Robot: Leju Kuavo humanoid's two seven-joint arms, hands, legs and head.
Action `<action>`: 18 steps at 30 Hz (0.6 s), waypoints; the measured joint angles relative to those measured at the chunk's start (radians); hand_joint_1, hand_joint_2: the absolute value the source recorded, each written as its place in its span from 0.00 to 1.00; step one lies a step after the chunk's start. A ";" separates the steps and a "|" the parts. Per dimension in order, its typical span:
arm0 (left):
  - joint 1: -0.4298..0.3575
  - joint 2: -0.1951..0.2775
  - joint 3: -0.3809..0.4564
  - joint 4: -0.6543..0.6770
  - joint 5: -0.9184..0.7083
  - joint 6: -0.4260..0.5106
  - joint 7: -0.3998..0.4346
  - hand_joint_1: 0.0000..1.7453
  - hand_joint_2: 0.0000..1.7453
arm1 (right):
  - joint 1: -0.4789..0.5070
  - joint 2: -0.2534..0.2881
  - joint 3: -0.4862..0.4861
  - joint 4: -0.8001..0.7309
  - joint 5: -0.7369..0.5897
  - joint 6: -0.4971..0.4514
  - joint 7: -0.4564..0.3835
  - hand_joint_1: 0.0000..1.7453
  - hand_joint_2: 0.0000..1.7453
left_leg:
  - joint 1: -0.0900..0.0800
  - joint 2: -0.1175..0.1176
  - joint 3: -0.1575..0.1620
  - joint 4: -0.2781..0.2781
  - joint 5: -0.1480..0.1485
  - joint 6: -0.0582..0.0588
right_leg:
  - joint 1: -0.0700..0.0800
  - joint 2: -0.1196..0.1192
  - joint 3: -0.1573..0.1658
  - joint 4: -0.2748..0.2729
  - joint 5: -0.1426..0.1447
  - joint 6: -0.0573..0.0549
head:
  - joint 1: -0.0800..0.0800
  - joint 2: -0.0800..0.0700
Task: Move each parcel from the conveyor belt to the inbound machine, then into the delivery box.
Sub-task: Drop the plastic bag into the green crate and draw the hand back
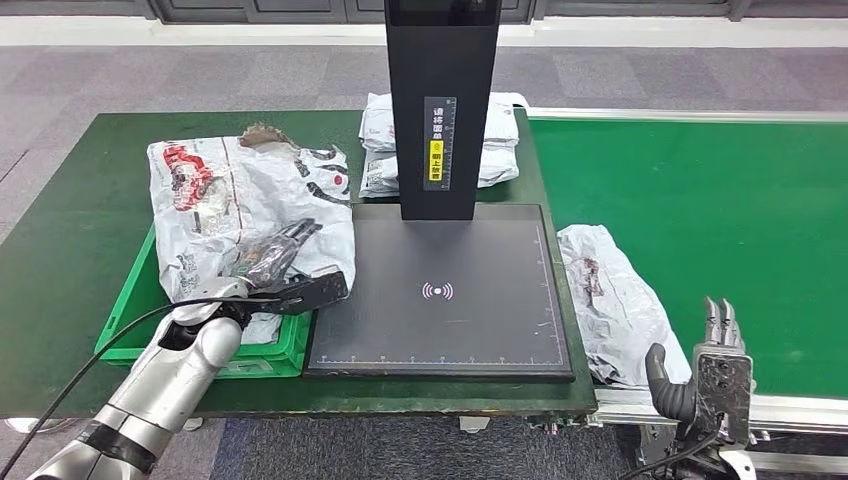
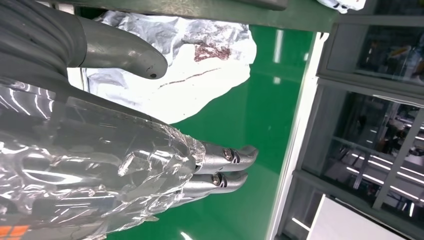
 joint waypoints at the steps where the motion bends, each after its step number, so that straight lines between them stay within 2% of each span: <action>1: 0.009 0.000 0.007 0.003 -0.027 0.017 0.025 0.00 0.00 | -0.001 0.000 0.000 0.000 0.002 0.000 0.003 0.00 1.00 | 0.000 0.000 0.000 0.000 0.000 0.000 | 0.000 0.000 0.000 0.000 0.000 0.000 | 0.000 0.000; 4: 0.036 -0.004 0.055 -0.005 -0.097 0.061 0.093 0.00 0.00 | -0.001 0.000 0.000 0.000 0.007 0.001 0.012 0.00 1.00 | 0.000 0.001 0.000 0.000 0.000 -0.001 | 0.001 0.001 0.000 0.000 0.000 0.000 | 0.000 0.000; 8: 0.068 -0.013 0.177 -0.042 -0.148 0.113 0.145 0.00 0.00 | 0.000 0.000 0.000 0.000 0.015 0.002 0.021 0.00 1.00 | 0.000 0.005 0.002 0.000 0.000 -0.002 | 0.002 0.003 -0.001 0.000 0.000 -0.002 | 0.000 0.000; 13: 0.071 -0.034 0.339 -0.109 -0.117 0.245 0.128 0.00 0.00 | 0.006 0.000 0.000 -0.004 0.021 -0.005 0.031 0.00 1.00 | 0.002 0.004 0.001 0.000 0.000 -0.003 | 0.004 0.002 -0.001 0.000 0.000 -0.003 | 0.000 0.000; 18: 0.058 -0.052 0.437 -0.170 -0.038 0.330 0.100 0.00 0.00 | 0.012 0.002 0.000 -0.011 0.022 -0.009 0.030 0.00 1.00 | 0.003 0.004 0.001 0.000 0.000 -0.003 | 0.004 0.002 -0.001 0.000 0.000 -0.003 | 0.000 0.000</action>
